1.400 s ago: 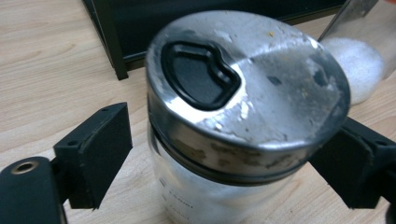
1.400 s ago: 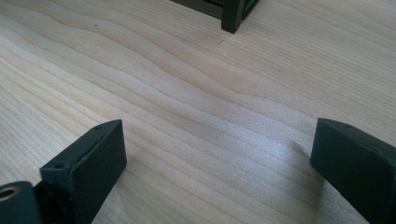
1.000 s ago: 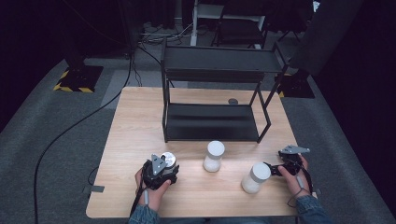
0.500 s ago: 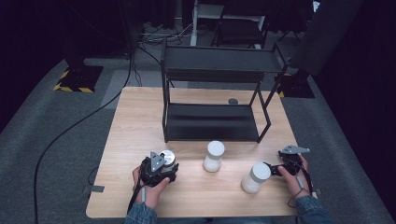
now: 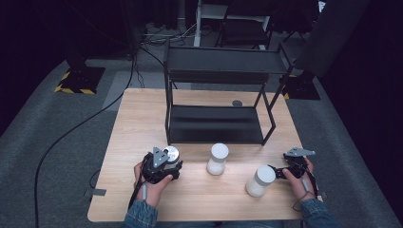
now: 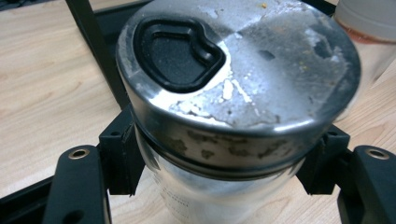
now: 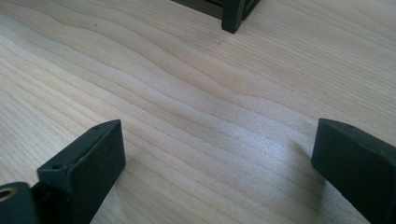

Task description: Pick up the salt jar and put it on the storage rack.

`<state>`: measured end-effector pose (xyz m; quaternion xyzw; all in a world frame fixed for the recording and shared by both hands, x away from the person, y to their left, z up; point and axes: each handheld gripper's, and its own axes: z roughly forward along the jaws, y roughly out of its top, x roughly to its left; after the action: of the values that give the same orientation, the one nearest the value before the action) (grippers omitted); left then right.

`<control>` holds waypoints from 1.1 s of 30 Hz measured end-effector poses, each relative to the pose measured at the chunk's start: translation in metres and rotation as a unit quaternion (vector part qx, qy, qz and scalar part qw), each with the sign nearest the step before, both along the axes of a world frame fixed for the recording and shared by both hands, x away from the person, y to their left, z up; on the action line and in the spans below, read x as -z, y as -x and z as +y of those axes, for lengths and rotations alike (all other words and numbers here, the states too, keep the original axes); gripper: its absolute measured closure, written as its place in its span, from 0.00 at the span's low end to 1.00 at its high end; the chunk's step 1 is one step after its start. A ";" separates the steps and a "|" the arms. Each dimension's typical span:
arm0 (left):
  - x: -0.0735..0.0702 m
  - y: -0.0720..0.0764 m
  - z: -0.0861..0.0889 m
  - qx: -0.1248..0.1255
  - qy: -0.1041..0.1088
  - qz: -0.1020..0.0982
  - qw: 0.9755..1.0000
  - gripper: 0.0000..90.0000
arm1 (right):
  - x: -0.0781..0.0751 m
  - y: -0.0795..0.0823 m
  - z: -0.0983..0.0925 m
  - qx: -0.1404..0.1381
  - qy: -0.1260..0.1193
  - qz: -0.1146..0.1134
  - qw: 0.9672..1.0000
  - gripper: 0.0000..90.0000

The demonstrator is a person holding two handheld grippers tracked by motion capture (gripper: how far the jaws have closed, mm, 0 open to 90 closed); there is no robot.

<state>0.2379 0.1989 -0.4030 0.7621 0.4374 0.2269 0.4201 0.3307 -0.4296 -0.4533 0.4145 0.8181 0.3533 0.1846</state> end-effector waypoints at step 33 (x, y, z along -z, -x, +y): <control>-0.047 -0.028 -0.002 0.009 0.020 -0.016 1.000 0.33 | 0.000 -0.001 -0.002 -0.004 0.000 0.001 1.000 0.03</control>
<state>0.2661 0.1974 -0.3565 0.7536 0.4282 0.2265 0.4443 0.3318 -0.4316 -0.4531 0.4118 0.8197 0.3538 0.1824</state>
